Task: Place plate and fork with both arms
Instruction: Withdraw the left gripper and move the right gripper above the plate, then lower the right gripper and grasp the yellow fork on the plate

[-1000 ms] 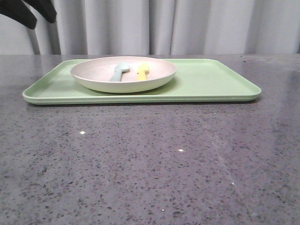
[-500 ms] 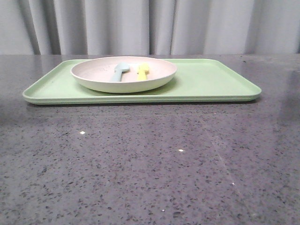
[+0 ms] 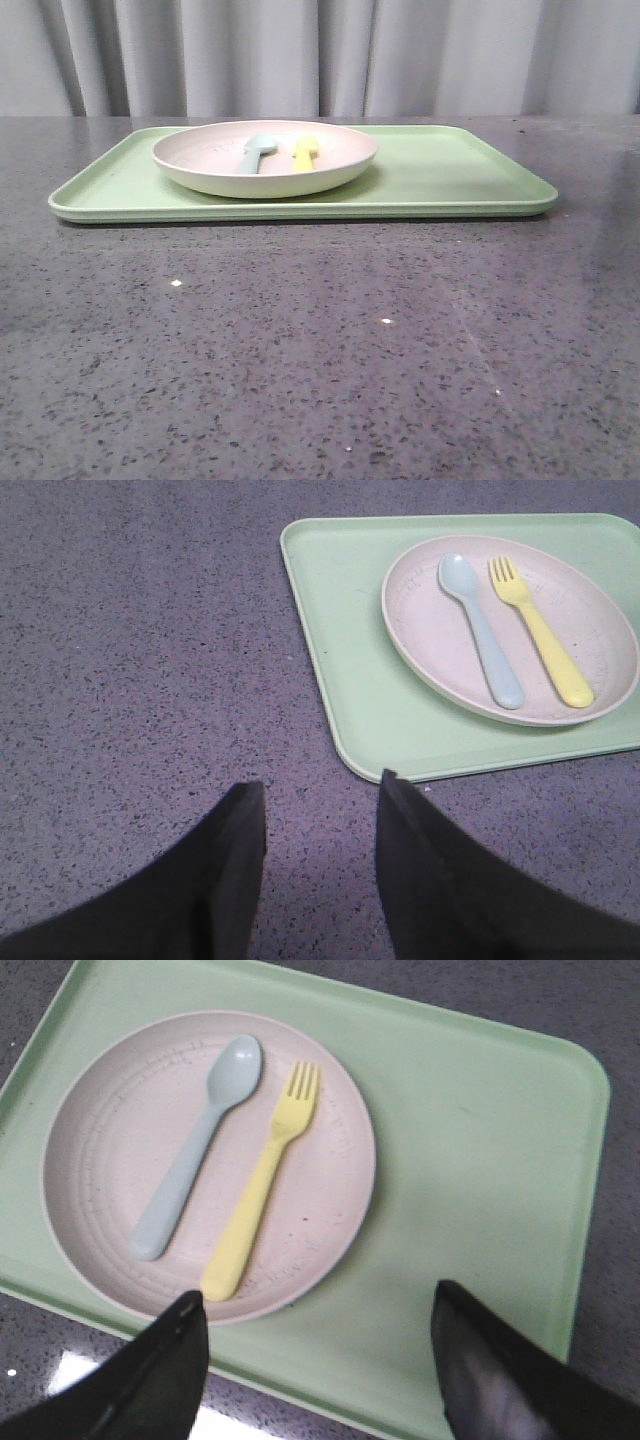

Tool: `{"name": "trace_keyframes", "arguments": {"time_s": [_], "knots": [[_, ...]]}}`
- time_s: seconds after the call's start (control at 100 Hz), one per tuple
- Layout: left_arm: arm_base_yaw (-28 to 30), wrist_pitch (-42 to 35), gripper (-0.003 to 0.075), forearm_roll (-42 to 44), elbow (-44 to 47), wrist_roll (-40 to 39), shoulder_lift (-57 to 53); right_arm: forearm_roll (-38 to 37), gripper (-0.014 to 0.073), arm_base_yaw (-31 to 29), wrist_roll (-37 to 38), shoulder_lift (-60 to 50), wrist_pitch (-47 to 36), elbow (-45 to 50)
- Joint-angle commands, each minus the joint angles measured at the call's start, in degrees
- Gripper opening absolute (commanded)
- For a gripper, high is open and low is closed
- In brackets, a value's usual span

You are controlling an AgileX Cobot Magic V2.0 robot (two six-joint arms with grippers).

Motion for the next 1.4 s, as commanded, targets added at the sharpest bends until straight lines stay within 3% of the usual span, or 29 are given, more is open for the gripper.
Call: {"name": "trace_keyframes", "arguments": {"time_s": [0.0,0.42,1.2,1.29,1.39], "knots": [[-0.47,-3.34,0.0261,0.02,-0.89,-0.69,-0.97,-1.27,0.0488,1.19,0.15,2.57,0.83,-7.48],[-0.47,-1.04,0.0261,-0.25,-0.44,-0.69,-1.09,-1.83,0.0488,2.42,2.98,24.27,13.85,-28.23],[-0.47,-0.66,0.0261,-0.25,-0.44,-0.69,-1.09,1.69,0.0484,2.42,5.59,32.42,13.04,-29.56],[-0.47,-0.66,0.0261,-0.25,-0.44,-0.69,-1.09,1.69,0.0421,2.42,5.59,32.42,13.04,-29.56],[-0.47,-0.66,0.0261,-0.25,-0.44,-0.69,-1.09,1.69,0.0277,2.42,5.59,32.42,13.09,-29.56]]}}
